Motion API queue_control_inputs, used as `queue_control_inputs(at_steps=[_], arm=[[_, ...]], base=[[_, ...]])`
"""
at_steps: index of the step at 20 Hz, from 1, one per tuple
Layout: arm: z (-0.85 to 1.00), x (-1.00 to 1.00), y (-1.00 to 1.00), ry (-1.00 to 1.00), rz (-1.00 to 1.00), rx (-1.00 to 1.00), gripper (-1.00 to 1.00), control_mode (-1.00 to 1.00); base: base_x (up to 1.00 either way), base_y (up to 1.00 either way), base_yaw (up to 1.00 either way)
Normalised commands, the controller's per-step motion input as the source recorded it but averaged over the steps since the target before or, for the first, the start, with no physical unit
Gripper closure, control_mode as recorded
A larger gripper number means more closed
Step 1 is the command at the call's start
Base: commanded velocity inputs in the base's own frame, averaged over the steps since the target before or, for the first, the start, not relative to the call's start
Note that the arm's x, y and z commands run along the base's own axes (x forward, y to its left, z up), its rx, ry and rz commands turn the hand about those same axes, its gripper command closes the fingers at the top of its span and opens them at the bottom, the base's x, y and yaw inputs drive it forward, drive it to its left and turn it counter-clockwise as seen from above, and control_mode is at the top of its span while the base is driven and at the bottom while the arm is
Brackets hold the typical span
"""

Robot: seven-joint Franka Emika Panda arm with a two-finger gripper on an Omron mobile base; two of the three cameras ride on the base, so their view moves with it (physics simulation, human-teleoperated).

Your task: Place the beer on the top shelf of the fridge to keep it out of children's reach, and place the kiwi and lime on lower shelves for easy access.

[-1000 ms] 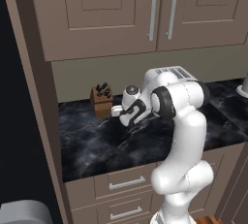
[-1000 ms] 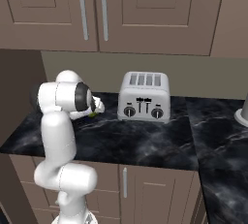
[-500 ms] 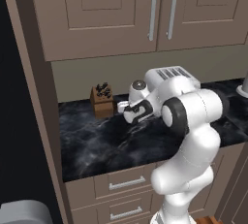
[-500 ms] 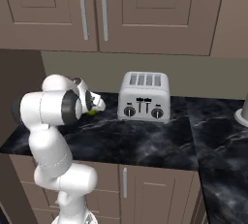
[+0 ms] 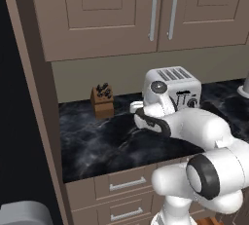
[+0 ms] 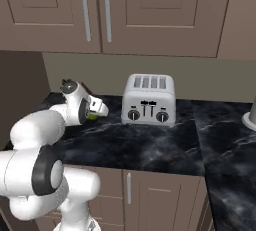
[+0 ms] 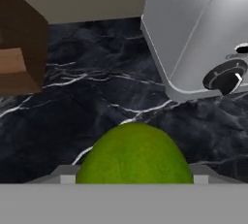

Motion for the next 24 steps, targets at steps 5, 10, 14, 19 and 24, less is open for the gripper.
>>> queue_control_inputs(at_steps=[5, 10, 14, 19, 24], arm=[[0.81, -0.92, -0.3, -0.08, 0.0, 0.0, 1.0, -1.0], [0.65, -0.97, -0.19, -0.03, 0.0, 0.0, 1.0, -1.0], [0.51, -0.91, -0.08, 0.0, 0.0, 0.0, 1.0, -1.0], [0.59, -0.68, 0.0, 0.0, 0.02, 0.0, 1.0, -1.0], [0.59, -0.57, 0.0, 0.0, 0.05, 0.0, 1.0, -1.0]], base=[[0.0, 0.0, 0.0], [0.0, 0.0, 0.0], [0.0, 0.0, 0.0], [0.0, 0.0, 0.0], [0.0, 0.0, 0.0]])
